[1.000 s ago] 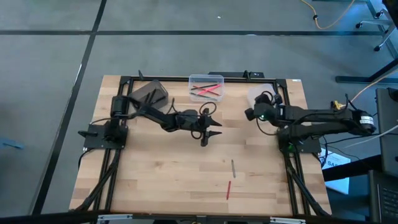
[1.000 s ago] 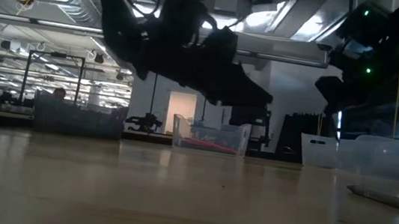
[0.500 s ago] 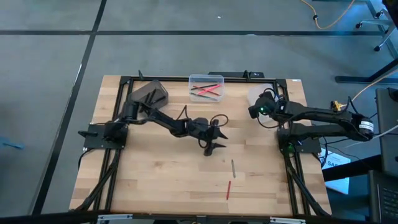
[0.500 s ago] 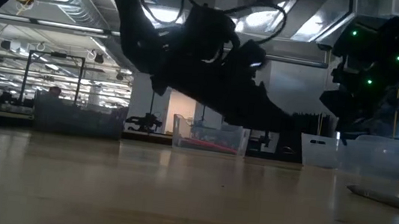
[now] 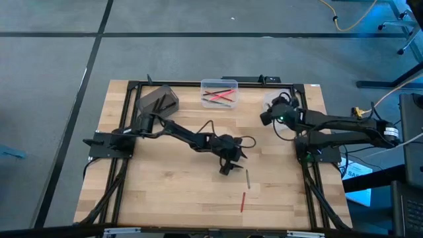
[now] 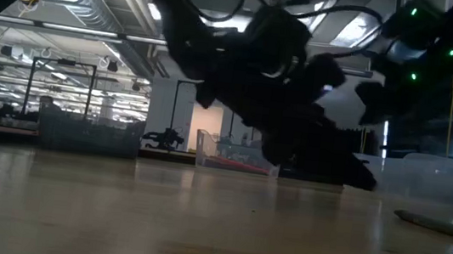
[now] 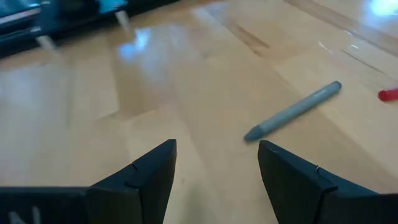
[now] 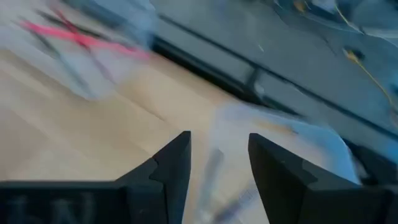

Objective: Sort crayons/erasers/pens/pencils in bins
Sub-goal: Put the gray crayon into the right transparent bin

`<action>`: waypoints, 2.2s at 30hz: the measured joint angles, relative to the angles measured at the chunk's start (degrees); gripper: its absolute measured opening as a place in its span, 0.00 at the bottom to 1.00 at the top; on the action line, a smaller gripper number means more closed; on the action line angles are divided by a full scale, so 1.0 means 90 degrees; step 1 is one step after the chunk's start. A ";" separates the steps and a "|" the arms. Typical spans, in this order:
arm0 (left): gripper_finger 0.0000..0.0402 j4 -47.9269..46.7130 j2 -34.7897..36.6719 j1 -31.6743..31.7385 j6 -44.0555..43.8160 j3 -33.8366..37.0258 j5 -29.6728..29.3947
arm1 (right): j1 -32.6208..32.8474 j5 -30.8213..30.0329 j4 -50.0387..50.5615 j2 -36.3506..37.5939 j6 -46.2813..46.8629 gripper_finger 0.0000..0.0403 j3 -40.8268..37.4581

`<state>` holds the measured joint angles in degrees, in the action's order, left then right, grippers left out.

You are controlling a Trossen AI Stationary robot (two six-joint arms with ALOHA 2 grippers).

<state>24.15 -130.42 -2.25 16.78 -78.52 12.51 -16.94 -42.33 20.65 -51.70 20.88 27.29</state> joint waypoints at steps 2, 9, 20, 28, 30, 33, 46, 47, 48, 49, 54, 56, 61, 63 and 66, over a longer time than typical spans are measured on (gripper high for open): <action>0.55 -0.0237 -0.0168 -0.0028 0.0124 -0.0325 0.0133 | 0.0331 0.0044 -0.0217 0.0131 -0.0054 0.41 0.0000; 0.55 -0.1240 -0.0264 -0.0096 0.0648 -0.0963 0.0992 | 0.1527 0.0493 -0.0379 0.0306 0.0180 0.41 0.0000; 0.55 -0.1112 -0.0374 -0.0106 0.1039 -0.1136 0.1113 | 0.2968 0.0500 -0.1546 0.0303 0.0218 0.36 0.0000; 0.55 -0.1491 -0.1121 -0.0140 0.0980 -0.1889 0.1444 | 0.3675 0.0128 -0.2357 0.0113 -0.0028 0.30 0.0000; 0.55 -0.1795 -0.1179 -0.0140 0.0981 -0.2094 0.1501 | 0.3811 0.0059 -0.2368 0.0028 -0.0002 0.30 0.0000; 0.54 -0.1976 -0.1182 -0.0139 0.0982 -0.2161 0.1507 | 0.3984 -0.0087 -0.2411 -0.0050 0.0072 0.30 -0.0002; 0.30 -0.2461 -0.1170 -0.0039 0.0818 -0.2171 0.1564 | 0.4726 -0.0328 -0.2862 -0.0078 0.0153 0.30 -0.0002; 0.28 -0.2484 -0.1170 -0.0038 0.0818 -0.2169 0.1537 | 0.4793 -0.0383 -0.2883 -0.0078 0.0150 0.30 -0.0002; 0.26 -0.2497 -0.1170 -0.0038 0.0818 -0.2169 0.1512 | 0.4859 -0.0442 -0.2903 -0.0078 0.0148 0.30 -0.0002; 0.24 -0.2499 -0.1170 -0.0036 0.0815 -0.2169 0.1494 | 0.4924 -0.0496 -0.2934 -0.0078 0.0146 0.30 -0.0002; 0.13 -0.2492 -0.1170 -0.0026 0.0818 -0.2164 0.1406 | 0.5206 -0.0669 -0.3089 -0.0078 0.0076 0.30 -0.0002; 0.08 -0.2487 -0.1172 -0.0014 0.0818 -0.2164 0.1387 | 0.5303 -0.0675 -0.3230 -0.0078 -0.0054 0.30 -0.0002; 0.02 -0.2392 -0.1156 0.0037 0.0668 -0.2148 0.1421 | 0.5447 -0.0678 -0.3709 -0.0100 -0.0513 0.30 -0.0002; 0.02 -0.2362 -0.1155 0.0048 0.0645 -0.2144 0.1417 | 0.5465 -0.0678 -0.3762 -0.0175 -0.0548 0.30 -0.0002; 0.03 -0.2319 -0.1135 0.0068 0.0626 -0.2140 0.1361 | 0.5466 -0.0682 -0.3767 -0.0328 -0.0548 0.30 -0.0002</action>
<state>3.28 -140.63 -1.64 22.41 -97.78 24.76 32.25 -48.47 -13.25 -54.65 15.94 27.27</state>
